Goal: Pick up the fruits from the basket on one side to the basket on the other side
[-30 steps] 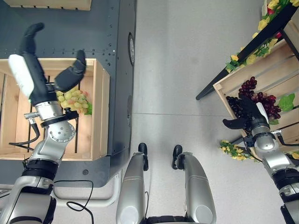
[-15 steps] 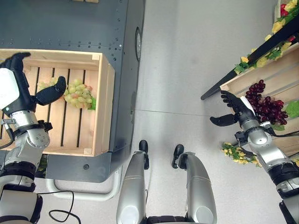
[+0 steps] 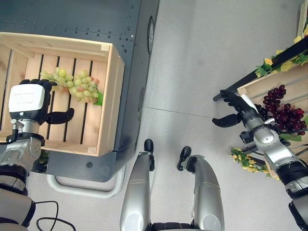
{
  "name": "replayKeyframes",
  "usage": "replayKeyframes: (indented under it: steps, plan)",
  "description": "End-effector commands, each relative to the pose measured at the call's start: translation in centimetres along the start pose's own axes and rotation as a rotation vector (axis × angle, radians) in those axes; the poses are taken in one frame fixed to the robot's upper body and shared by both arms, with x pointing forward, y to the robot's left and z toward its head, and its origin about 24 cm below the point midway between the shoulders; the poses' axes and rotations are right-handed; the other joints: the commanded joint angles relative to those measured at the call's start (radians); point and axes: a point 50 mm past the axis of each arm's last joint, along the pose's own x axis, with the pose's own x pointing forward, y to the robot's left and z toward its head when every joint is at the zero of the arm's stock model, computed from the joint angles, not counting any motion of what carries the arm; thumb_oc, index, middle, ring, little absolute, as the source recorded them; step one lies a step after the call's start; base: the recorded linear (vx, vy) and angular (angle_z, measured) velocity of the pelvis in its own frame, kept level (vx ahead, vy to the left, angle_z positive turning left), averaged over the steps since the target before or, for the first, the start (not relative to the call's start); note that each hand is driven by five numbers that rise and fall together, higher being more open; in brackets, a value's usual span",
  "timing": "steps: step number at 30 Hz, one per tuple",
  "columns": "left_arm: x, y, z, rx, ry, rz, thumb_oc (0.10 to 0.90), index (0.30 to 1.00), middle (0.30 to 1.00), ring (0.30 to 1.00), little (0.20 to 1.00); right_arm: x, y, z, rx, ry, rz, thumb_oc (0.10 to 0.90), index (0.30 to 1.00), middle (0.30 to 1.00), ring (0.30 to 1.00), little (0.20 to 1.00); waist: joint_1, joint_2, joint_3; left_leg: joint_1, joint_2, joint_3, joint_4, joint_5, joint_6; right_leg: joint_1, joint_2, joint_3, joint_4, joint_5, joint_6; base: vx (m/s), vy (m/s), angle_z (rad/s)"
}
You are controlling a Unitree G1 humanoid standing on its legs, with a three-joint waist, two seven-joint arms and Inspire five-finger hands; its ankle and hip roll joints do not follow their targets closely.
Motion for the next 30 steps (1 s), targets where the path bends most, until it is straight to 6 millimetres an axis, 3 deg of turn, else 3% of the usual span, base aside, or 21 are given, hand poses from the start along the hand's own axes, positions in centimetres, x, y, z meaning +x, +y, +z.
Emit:
replayKeyframes:
  steps: [1,9,20,30]
  plan:
    - [0.3,2.9,-2.8,0.126,0.063,0.145,0.800,0.900,0.900,0.900,0.900,-0.2,-4.2,2.8,-0.076,-0.148,-0.055,0.800,0.900,0.900,0.900,0.900,0.002,0.058,-0.016,0.111,-0.035,0.072,-0.062,-0.082,0.017,0.090,0.038,-0.016,-0.053,0.001,-0.009,-0.02,0.041,0.02]
    - [1.9,4.9,-2.2,0.214,0.033,0.256,0.800,0.900,0.900,0.900,0.900,0.0,-3.6,3.3,-0.072,-0.158,-0.015,0.800,0.900,0.900,0.900,0.900,0.004,0.052,-0.016,0.086,-0.031,0.069,-0.053,-0.079,0.018,0.070,0.031,-0.027,-0.033,-0.006,-0.013,-0.02,0.037,0.10]
    - [4.2,9.1,-0.8,0.189,0.039,0.495,0.800,0.900,0.900,0.900,0.900,-0.2,-2.1,3.1,-0.037,-0.160,0.023,0.800,0.900,0.900,0.900,0.900,0.002,0.018,-0.016,0.043,-0.025,0.063,-0.046,-0.074,0.022,0.029,0.031,-0.033,-0.011,-0.004,-0.013,0.00,0.008,0.10]
    - [5.6,10.5,0.4,0.209,-0.017,0.477,0.800,0.900,0.900,0.900,0.900,0.0,-1.7,3.0,-0.007,-0.159,0.042,0.800,0.900,0.900,0.900,0.900,-0.001,-0.006,-0.016,0.022,-0.016,0.067,-0.037,-0.080,0.028,0.010,0.036,-0.033,-0.009,0.008,-0.004,0.00,0.000,0.00]
